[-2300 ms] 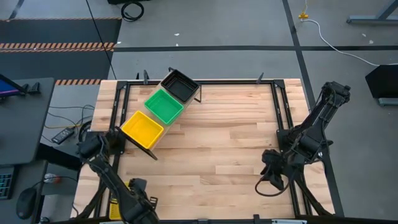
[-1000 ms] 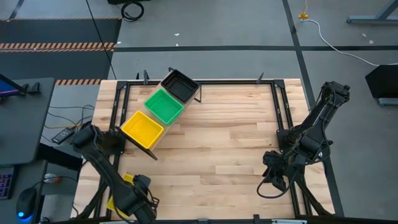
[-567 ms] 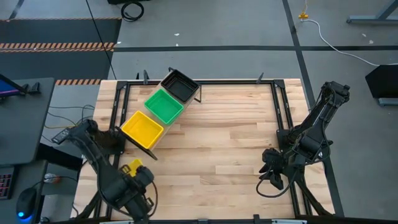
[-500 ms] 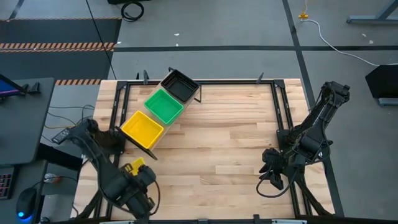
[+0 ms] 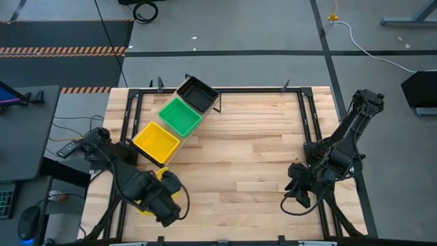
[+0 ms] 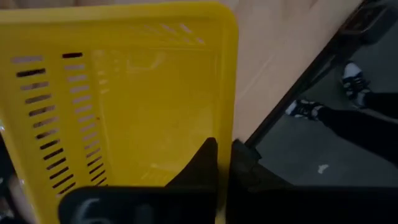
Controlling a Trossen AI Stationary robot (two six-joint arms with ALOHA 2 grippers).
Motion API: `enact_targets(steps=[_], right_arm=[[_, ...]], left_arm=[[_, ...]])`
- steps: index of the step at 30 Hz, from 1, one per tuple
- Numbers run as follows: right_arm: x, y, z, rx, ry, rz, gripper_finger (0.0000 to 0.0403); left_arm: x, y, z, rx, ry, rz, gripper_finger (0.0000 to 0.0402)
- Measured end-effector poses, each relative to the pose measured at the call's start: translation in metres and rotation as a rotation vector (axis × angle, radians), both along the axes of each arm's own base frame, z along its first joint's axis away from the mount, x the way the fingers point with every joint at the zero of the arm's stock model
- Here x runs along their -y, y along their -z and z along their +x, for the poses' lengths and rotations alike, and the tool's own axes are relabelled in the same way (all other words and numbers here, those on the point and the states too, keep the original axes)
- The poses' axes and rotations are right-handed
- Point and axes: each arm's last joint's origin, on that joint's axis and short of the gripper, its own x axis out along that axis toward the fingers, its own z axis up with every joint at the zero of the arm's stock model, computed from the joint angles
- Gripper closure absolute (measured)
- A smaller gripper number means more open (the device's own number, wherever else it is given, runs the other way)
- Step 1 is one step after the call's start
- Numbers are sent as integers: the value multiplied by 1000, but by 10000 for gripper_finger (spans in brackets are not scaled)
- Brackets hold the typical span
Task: Stack baskets on shelf by color
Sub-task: Stack the yellow bin on top of the other yellow bins on the shelf
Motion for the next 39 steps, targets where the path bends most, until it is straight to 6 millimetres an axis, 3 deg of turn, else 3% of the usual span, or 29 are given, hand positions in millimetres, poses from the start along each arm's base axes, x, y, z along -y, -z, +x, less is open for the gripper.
enact_targets(steps=[7, 12, 29, 39], right_arm=[[0, 0, 0, 7, -1, -9, 250], [0, 0, 0, 9, -6, -14, 250], [2, 0, 1, 32, 71, -10, 250], [5, 0, 4, 53, 128, -24, 250]], left_arm=[[-22, -29, 15, 126, -6, -22, 398], [-33, -47, 20, 206, 100, -20, 398], [-71, -79, 32, 368, 446, 54, 398], [-112, -110, 7, 494, 513, 132, 398]])
